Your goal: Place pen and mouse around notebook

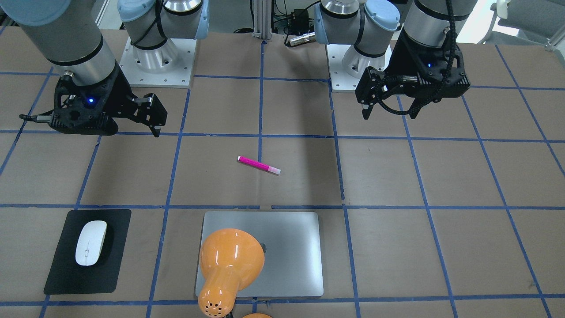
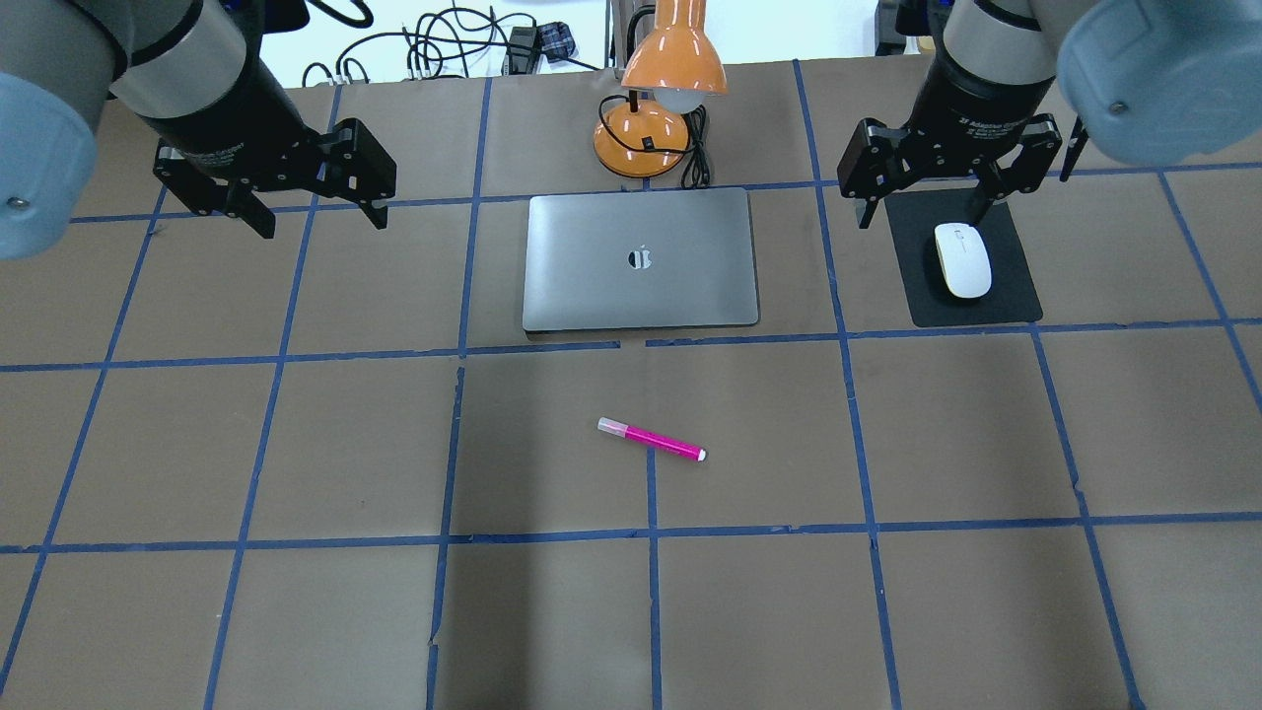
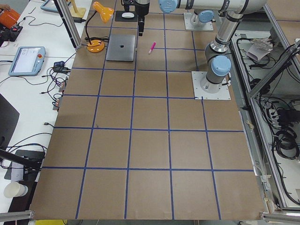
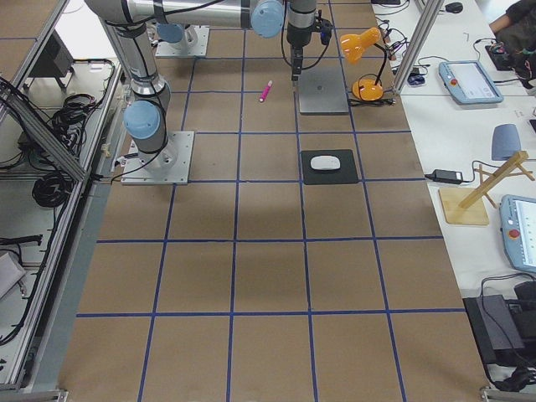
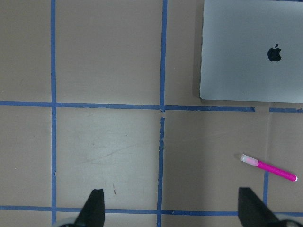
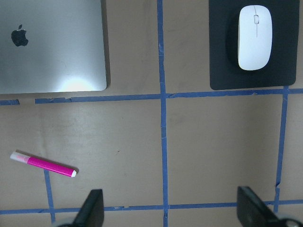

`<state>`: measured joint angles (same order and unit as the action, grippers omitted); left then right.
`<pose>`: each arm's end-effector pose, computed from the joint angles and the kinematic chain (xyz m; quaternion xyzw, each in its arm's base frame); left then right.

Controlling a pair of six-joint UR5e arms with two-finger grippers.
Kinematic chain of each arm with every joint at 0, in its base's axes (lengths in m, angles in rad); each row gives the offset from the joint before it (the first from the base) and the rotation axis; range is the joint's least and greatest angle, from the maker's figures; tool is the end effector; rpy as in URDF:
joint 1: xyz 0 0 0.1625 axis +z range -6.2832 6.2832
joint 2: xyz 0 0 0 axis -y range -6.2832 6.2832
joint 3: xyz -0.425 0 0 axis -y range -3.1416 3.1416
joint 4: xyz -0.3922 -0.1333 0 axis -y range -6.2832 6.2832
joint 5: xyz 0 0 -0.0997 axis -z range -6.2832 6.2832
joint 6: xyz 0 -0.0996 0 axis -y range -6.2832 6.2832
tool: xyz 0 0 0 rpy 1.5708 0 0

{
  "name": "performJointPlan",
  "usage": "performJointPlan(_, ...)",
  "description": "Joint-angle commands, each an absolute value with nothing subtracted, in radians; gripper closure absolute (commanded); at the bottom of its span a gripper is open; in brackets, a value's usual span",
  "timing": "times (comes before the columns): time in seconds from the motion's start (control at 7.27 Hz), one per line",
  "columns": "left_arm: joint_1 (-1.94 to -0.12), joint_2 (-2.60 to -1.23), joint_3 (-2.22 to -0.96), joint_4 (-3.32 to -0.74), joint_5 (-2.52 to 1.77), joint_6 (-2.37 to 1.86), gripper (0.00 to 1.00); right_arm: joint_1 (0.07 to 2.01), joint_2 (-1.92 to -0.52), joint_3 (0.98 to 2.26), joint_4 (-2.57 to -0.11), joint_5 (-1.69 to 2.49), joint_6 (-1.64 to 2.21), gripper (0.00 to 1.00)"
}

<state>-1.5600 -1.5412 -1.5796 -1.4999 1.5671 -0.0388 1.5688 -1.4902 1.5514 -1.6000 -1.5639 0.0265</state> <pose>-0.1284 -0.4894 0.5054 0.0247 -0.9986 0.0458 0.0025 0.1329 -0.5224 0.4594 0.0143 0.9998 0.0160 0.0033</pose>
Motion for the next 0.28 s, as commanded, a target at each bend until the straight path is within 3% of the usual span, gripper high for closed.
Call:
performJointPlan(0.0, -1.56, -1.54, -1.58, -1.5, 1.565, -0.051, 0.0, 1.566, -1.488, 1.56, -1.608, -1.559, 0.028, 0.0)
performJointPlan(0.14, -1.56, -1.54, -1.58, -1.5, 1.565, -0.051, 0.0, 1.566, -1.488, 1.562, -1.605, -1.563, 0.025, 0.0)
